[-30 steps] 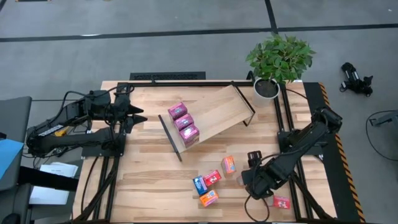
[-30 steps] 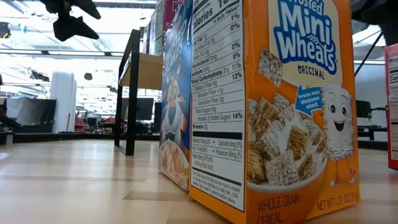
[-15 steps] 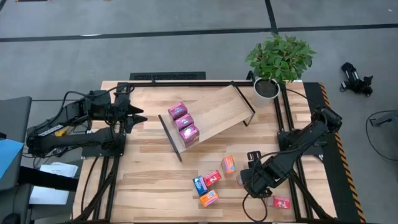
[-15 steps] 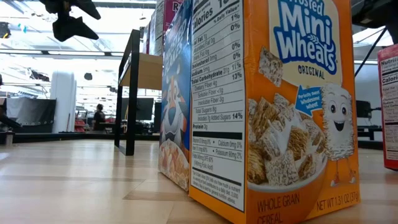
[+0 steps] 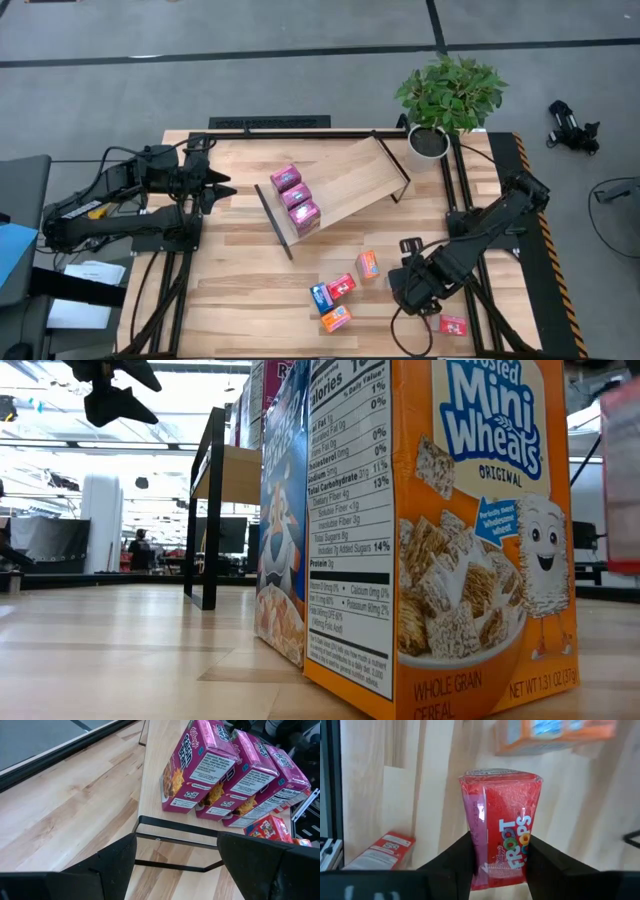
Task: Stack cereal on shelf
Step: Put the middle red cereal box on the shelf
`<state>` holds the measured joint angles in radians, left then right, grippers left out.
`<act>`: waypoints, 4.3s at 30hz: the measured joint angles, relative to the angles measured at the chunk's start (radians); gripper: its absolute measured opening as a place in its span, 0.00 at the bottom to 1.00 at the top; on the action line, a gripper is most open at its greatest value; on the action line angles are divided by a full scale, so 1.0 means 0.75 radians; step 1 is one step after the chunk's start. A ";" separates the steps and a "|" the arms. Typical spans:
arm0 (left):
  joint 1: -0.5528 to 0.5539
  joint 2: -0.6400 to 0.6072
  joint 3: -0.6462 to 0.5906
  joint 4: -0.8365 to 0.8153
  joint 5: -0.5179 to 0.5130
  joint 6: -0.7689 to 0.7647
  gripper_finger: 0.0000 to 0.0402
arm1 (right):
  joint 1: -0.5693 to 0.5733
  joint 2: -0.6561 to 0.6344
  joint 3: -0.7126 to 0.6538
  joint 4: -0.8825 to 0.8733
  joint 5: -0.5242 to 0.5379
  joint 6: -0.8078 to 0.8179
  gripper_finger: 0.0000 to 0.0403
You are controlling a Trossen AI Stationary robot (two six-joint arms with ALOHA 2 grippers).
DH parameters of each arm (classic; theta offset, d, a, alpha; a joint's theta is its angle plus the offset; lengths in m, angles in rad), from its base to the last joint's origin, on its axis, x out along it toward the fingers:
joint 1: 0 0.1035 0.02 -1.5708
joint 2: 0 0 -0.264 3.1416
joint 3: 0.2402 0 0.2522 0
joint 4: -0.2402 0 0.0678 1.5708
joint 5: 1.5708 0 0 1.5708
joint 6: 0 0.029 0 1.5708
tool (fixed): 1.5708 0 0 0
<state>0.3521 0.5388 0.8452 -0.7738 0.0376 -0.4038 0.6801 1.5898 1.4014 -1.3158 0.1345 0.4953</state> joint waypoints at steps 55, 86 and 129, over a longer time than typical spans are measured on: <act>0.000 -0.001 0.000 0.000 -0.059 0.074 0.67 | -0.944 0.406 1.079 -0.088 0.186 -1.605 0.43; 0.000 0.000 0.000 0.001 -0.128 0.039 0.67 | -1.150 0.526 1.194 -0.085 -0.081 -1.611 0.52; 0.000 0.000 0.000 0.001 -0.211 0.090 0.67 | -1.154 0.336 1.243 -0.282 -0.064 -1.167 0.39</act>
<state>0.3524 0.5385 0.8452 -0.7731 -0.1208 -0.3363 -0.1855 1.8420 2.3341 -1.5272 0.0867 -0.3799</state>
